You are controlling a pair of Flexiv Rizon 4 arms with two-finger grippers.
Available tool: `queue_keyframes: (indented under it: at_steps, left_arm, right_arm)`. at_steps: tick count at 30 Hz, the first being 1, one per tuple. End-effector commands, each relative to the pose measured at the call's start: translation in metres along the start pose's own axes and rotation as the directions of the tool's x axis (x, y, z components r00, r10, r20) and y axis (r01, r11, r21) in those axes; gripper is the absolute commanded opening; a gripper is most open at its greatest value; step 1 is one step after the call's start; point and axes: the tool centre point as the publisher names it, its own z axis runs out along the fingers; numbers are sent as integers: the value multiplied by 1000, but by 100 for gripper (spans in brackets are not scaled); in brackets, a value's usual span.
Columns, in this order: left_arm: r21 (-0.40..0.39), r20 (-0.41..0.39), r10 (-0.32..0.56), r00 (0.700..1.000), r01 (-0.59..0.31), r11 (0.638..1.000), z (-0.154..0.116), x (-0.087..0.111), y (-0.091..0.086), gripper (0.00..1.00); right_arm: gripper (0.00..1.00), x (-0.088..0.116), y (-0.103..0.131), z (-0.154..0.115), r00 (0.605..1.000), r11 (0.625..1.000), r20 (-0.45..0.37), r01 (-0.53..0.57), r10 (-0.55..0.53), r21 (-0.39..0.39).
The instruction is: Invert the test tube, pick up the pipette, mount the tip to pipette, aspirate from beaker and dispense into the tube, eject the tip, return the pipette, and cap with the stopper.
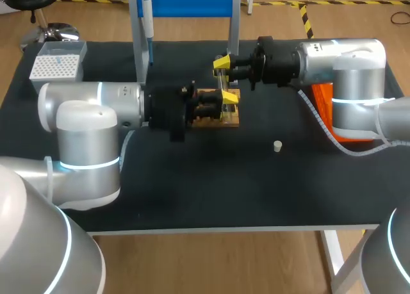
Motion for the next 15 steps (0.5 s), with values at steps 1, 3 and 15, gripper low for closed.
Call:
queue_keyframes:
  at_steps: [1, 3, 15]
  left_arm:
    - [-6, 4, -2, 1000, 2, 1000, 0, -1, 0, 0]
    - [-5, 2, -9, 1000, 9, 1000, 0, -1, 0, 0]
    - [-3, -59, -87, 994, 87, 996, 2, -2, 2, 0]
  right_arm:
    - [0, 0, -1, -1, 1000, 1000, 4, 1, -1, 1]
    - [0, 0, -1, -1, 1000, 1000, 4, 1, -1, 1]
    - [100, 0, -1, -1, 1000, 1000, 4, 1, -1, 1]
